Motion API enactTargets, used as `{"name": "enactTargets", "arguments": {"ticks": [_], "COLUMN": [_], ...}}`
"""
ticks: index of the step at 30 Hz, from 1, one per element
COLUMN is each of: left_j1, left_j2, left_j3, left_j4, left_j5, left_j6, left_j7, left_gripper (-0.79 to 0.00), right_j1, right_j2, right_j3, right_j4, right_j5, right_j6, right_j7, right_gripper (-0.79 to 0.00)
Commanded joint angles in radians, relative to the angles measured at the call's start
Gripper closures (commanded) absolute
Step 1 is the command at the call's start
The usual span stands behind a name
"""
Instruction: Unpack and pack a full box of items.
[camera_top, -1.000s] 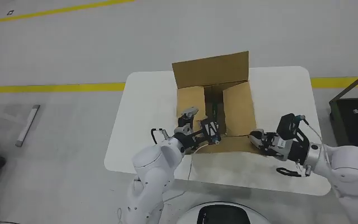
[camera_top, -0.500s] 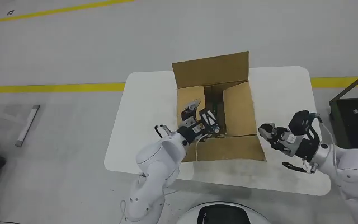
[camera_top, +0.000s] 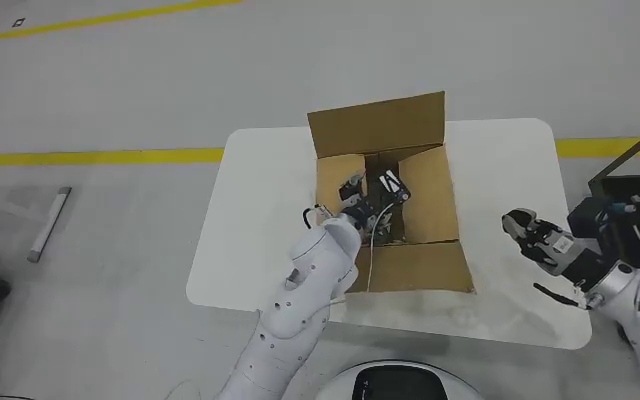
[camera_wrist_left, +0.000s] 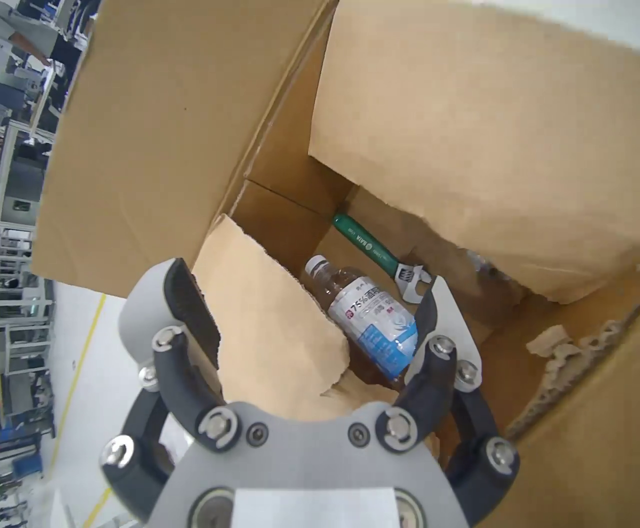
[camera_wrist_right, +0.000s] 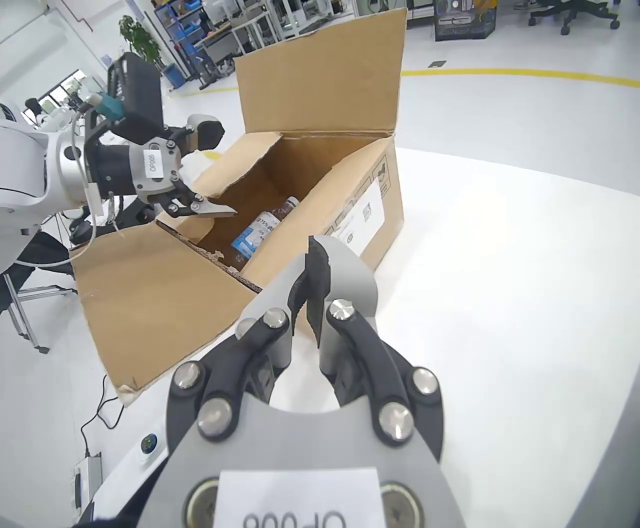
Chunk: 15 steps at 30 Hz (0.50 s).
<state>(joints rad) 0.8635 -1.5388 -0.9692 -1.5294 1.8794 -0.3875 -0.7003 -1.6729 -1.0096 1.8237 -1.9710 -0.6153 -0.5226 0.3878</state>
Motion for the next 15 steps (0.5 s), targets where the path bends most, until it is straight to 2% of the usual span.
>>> {"name": "enactTargets", "arguments": {"ticks": [1, 5, 6, 8, 9, 10, 15], "left_j1": [-0.012, -0.019, -0.016, -0.016, -0.014, -0.01, 0.009], "left_j2": [-0.002, -0.001, -0.001, 0.0, 0.001, 0.001, 0.006], "left_j3": [0.005, 0.027, 0.027, 0.031, 0.033, 0.032, 0.022], "left_j4": [0.028, 0.045, 0.045, 0.046, 0.045, 0.044, 0.021], "left_j5": [0.017, 0.103, 0.102, 0.135, 0.152, 0.157, 0.193], "left_j6": [0.002, 0.005, 0.005, -0.004, -0.005, -0.004, -0.018], "left_j7": [-0.017, -0.038, -0.038, -0.05, -0.053, -0.051, -0.045], "left_gripper": [-0.785, -0.785, -0.662, -0.305, -0.203, 0.0, 0.0], "right_j1": [-0.003, -0.003, -0.003, 0.0, 0.002, 0.005, 0.02], "right_j2": [0.0, 0.0, 0.0, 0.0, 0.0, 0.0, 0.0], "right_j3": [0.002, 0.002, 0.001, -0.002, -0.004, -0.006, -0.02], "right_j4": [-0.001, -0.004, -0.004, -0.003, -0.003, -0.003, -0.003], "right_j5": [0.0, -0.005, -0.007, -0.01, -0.011, -0.013, -0.017], "right_j6": [0.001, 0.004, 0.002, 0.004, 0.004, 0.004, 0.011], "right_j7": [-0.002, -0.007, -0.007, -0.006, -0.006, -0.006, -0.003], "right_gripper": [0.0, 0.0, 0.0, 0.0, 0.0, 0.0, 0.0]}}
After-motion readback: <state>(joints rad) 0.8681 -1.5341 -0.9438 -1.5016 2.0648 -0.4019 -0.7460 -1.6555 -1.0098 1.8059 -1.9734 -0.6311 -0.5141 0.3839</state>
